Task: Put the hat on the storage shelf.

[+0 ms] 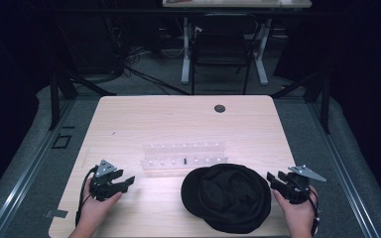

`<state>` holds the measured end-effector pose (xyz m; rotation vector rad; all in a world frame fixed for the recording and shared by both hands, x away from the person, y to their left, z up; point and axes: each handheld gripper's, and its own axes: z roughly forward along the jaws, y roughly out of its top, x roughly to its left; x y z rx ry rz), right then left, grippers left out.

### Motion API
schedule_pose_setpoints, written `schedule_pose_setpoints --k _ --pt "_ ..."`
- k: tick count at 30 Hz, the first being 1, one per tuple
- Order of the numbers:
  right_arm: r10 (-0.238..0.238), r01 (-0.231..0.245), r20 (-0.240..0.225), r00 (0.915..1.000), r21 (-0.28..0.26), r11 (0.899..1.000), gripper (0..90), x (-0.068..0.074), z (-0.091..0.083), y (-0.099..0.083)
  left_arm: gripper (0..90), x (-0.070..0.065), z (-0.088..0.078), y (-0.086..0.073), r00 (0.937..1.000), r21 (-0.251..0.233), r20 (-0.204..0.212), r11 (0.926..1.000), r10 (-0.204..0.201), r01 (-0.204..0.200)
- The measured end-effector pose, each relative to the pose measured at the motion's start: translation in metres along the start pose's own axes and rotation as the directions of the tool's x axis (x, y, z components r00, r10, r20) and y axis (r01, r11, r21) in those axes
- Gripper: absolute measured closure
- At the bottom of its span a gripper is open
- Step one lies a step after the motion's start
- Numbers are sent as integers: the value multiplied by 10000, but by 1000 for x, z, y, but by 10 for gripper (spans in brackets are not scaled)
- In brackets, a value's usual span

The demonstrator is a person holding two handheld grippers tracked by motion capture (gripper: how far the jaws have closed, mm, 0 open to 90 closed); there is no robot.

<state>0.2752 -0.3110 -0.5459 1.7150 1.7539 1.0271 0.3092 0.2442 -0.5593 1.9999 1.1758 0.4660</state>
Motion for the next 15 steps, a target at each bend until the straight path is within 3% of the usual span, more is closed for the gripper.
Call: schedule_pose_setpoints --k 15 --pt "-132 132 13 9999 245 9996 512 7 -4 4 438 -2 -1 -1 10000 -42 -14 10000 13 -13"
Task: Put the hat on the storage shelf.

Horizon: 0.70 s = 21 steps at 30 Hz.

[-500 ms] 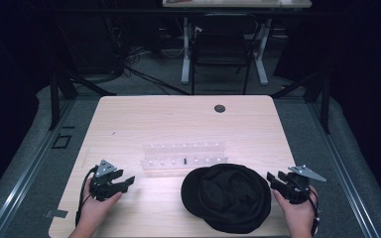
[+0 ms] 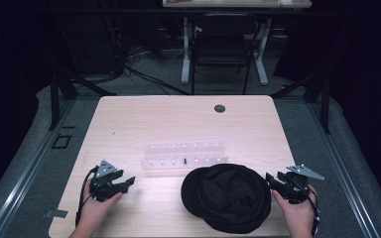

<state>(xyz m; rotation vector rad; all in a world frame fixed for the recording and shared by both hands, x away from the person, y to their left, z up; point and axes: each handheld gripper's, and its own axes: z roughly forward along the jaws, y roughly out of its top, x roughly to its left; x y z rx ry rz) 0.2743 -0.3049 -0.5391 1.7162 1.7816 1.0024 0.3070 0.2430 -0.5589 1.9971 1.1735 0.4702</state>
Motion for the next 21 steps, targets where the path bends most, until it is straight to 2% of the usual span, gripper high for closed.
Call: schedule_pose_setpoints --k 5,6,9,10,11,17,19,20,21 --pt "32 -36 101 9999 372 9993 518 5 -7 9 438 -1 0 0 10000 -45 -24 10000 11 -11" --pt "162 -161 -13 9999 564 9983 521 8 -11 14 438 -1 0 0 10000 3 18 10000 80 -80" --pt "20 -25 68 10000 741 9972 529 11 -17 16 438 -1 0 0 10000 16 18 10000 94 -94" --pt "63 -55 -73 10000 1082 9941 549 13 -21 19 439 -2 -1 0 9999 63 42 9999 129 -129" --pt "63 -55 -73 10000 1082 9941 549 13 -21 19 438 -2 -1 0 9999 63 42 9999 129 -129" --pt "322 -243 -338 9989 2136 9766 578 14 -34 28 438 -3 -1 0 9999 12 20 9999 170 -170" --pt "561 -432 -426 9975 2590 9649 591 14 -37 30 438 -3 -1 0 9998 36 15 9998 187 -187" --pt "640 -488 -422 9971 2936 9547 607 15 -39 30 438 -3 -1 0 9998 47 23 9998 189 -189" --pt "640 -488 -422 9971 2936 9547 607 15 -39 30 438 -3 -1 0 9998 42 27 9998 191 -191"
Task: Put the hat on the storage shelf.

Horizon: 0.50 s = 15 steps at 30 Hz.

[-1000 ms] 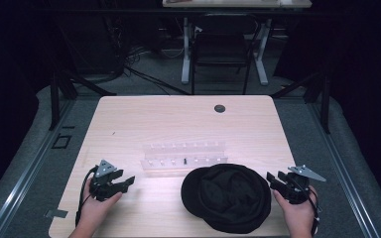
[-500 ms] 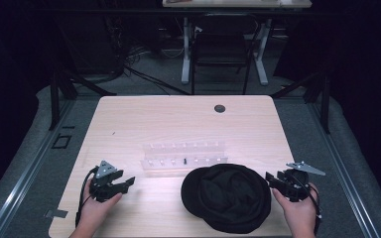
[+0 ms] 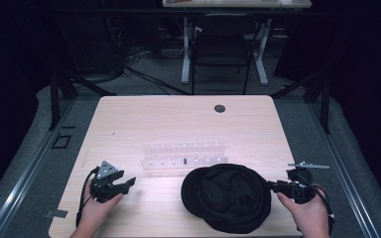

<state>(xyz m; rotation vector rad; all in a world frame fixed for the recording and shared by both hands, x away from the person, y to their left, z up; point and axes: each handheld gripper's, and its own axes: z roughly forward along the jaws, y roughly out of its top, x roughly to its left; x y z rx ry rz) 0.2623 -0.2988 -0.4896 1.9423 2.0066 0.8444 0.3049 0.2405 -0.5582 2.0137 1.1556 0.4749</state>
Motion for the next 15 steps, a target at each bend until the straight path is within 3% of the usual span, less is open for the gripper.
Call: schedule_pose_setpoints --k 2,7,15 --pt "-63 65 -41 10000 524 9986 633 1 -2 -1 438 0 0 0 10000 -24 -12 10000 -9 9" --pt "-312 326 -142 9994 1145 9929 637 6 -4 -5 438 -1 0 0 10000 -24 -15 10000 -4 4" --pt "-363 391 -192 9992 1749 9838 628 6 4 -6 438 -1 1 0 10000 -19 -58 10000 -12 11"
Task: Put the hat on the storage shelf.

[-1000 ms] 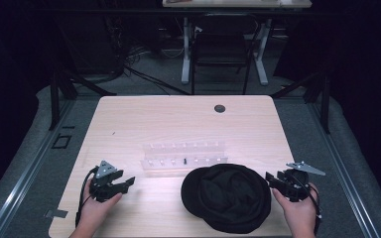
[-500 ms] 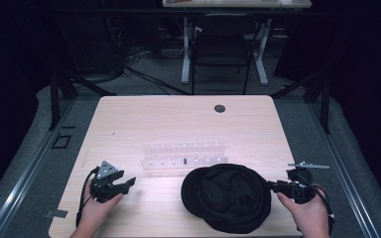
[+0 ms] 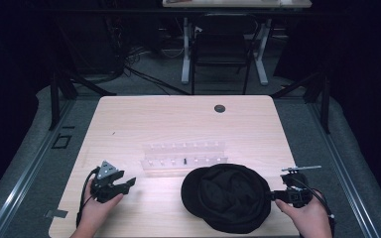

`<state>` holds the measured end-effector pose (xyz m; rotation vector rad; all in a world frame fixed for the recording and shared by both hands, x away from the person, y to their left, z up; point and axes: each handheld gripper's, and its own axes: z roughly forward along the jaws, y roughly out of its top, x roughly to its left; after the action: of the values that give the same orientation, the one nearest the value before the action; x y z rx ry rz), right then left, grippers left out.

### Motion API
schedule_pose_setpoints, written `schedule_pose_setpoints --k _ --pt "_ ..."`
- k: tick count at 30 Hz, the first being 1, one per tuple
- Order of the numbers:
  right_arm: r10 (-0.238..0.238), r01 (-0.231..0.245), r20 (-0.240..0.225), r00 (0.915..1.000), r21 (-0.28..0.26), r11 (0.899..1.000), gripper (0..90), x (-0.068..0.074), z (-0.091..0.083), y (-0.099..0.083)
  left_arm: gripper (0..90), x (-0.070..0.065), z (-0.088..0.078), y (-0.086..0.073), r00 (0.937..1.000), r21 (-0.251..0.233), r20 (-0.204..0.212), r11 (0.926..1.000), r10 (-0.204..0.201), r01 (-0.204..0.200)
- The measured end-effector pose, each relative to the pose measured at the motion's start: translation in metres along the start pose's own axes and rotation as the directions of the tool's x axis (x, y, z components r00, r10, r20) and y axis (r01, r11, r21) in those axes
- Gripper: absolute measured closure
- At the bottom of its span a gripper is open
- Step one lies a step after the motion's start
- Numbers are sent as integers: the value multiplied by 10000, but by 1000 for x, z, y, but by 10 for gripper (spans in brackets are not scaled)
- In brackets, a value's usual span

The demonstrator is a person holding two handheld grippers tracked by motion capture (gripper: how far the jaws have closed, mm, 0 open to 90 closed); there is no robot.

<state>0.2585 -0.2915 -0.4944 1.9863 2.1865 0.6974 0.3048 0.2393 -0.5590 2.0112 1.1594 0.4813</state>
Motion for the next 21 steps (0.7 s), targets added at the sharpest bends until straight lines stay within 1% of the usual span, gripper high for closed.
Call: schedule_pose_setpoints --k 2,4,5,6,8,10,12,21 --pt "34 -34 76 10000 32 10000 647 -1 3 1 438 0 0 0 10000 7 14 10000 1 -1" --pt "33 -34 38 10000 84 10000 678 -2 6 2 438 0 0 0 10000 5 22 10000 17 -17" --pt "81 -81 -59 9999 122 9999 706 -3 7 3 438 0 0 0 10000 4 26 10000 19 -19" --pt "144 -143 -86 9999 39 9999 745 -4 9 3 438 0 0 0 10000 7 28 10000 17 -17" --pt "120 -116 -175 9998 196 9997 808 -6 9 6 438 0 0 0 10000 14 23 10000 22 -22" --pt "98 -94 -181 9998 257 9996 848 -8 9 9 438 0 0 0 10000 11 20 10000 27 -27" --pt "74 -66 -241 9997 324 9995 864 -9 10 12 438 0 0 0 10000 15 21 10000 30 -30" --pt "-43 41 39 10000 531 9986 880 -15 9 26 438 0 0 0 10000 45 14 10000 83 -83"
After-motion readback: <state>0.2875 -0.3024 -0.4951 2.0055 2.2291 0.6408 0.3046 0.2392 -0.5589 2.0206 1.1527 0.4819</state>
